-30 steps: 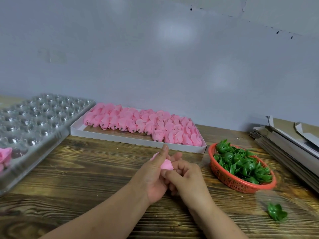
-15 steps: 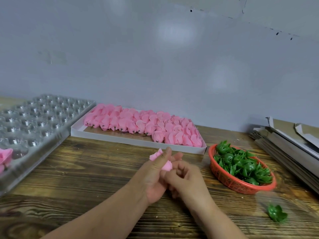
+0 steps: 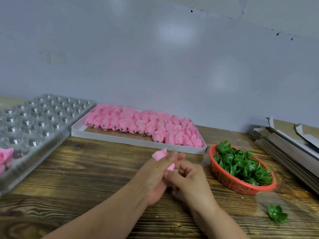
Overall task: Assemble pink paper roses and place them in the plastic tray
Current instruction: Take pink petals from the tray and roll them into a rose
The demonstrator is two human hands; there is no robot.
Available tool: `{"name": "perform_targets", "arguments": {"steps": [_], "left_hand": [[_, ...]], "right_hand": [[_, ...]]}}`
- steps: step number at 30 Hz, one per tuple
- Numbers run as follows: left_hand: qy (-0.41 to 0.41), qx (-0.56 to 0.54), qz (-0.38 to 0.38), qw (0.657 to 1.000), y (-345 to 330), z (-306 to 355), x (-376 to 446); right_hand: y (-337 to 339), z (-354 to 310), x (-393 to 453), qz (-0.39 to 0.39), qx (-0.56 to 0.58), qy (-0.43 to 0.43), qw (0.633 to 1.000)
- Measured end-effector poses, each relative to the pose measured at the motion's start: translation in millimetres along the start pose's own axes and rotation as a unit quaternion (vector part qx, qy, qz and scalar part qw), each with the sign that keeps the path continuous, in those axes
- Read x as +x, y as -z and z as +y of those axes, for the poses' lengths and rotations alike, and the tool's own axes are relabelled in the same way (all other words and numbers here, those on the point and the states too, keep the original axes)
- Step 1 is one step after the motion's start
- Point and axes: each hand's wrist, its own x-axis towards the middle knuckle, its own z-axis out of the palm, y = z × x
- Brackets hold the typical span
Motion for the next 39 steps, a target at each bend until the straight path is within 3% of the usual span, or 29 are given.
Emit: {"name": "perform_targets", "arguments": {"steps": [6, 10, 17, 22, 32, 36, 39], "left_hand": [[0.031, 0.052, -0.102, 0.993, 5, 6, -4], [0.048, 0.057, -0.120, 0.990, 11, 7, -4], [0.053, -0.034, 0.021, 0.998, 3, 5, -2], [0.058, -0.045, 0.081, 0.994, 1, 5, -1], [0.042, -0.025, 0.131, 0.990, 4, 4, 4], [0.048, -0.003, 0.133, 0.990, 6, 4, 3], [0.055, 0.021, 0.127, 0.990, 5, 4, 1]], "right_hand": [[6, -5, 2, -0.105, 0.162, -0.094, 0.977], [7, -3, 2, -0.135, 0.186, -0.137, 0.964], [22, -8, 3, -0.061, -0.070, -0.100, 0.991], [28, -8, 3, -0.072, -0.176, -0.095, 0.977], [34, -7, 8, -0.065, -0.311, -0.072, 0.945], [55, -24, 18, 0.059, -0.404, -0.022, 0.913], [82, -39, 20, 0.223, -0.483, -0.004, 0.847]]}}
